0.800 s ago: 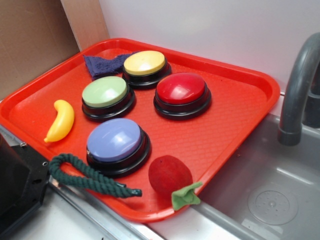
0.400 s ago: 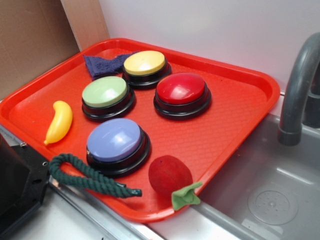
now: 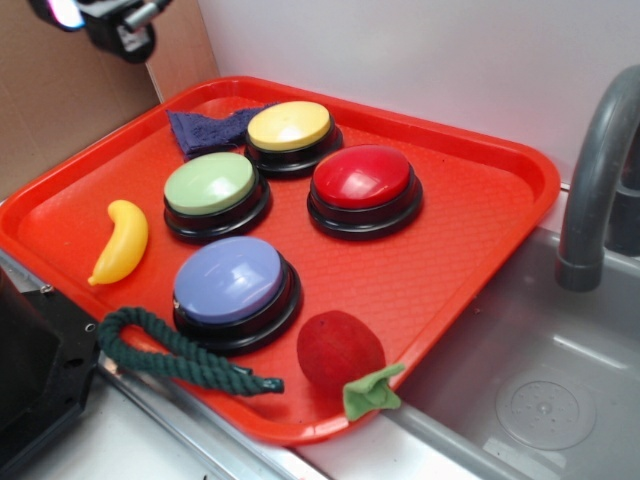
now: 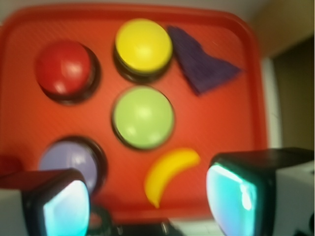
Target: Push the green button.
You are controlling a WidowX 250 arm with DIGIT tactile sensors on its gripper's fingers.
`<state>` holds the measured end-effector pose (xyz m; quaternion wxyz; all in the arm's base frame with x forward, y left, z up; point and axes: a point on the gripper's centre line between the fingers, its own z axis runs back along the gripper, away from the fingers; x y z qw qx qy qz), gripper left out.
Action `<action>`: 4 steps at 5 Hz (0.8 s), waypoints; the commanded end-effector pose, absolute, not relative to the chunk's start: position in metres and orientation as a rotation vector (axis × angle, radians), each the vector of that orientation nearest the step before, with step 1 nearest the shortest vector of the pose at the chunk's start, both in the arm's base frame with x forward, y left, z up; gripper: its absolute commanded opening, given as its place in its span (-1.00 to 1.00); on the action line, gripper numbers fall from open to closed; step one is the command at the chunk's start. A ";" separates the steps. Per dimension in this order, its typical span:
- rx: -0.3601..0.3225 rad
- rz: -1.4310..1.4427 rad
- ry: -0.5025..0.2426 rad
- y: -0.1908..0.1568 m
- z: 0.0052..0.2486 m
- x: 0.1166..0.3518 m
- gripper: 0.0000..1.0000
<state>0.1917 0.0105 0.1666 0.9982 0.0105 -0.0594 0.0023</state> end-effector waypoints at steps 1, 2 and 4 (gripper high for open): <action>-0.090 -0.079 -0.123 0.019 0.099 0.216 1.00; -0.102 -0.091 -0.107 0.019 0.080 0.219 1.00; -0.032 -0.118 -0.082 0.016 0.053 0.227 1.00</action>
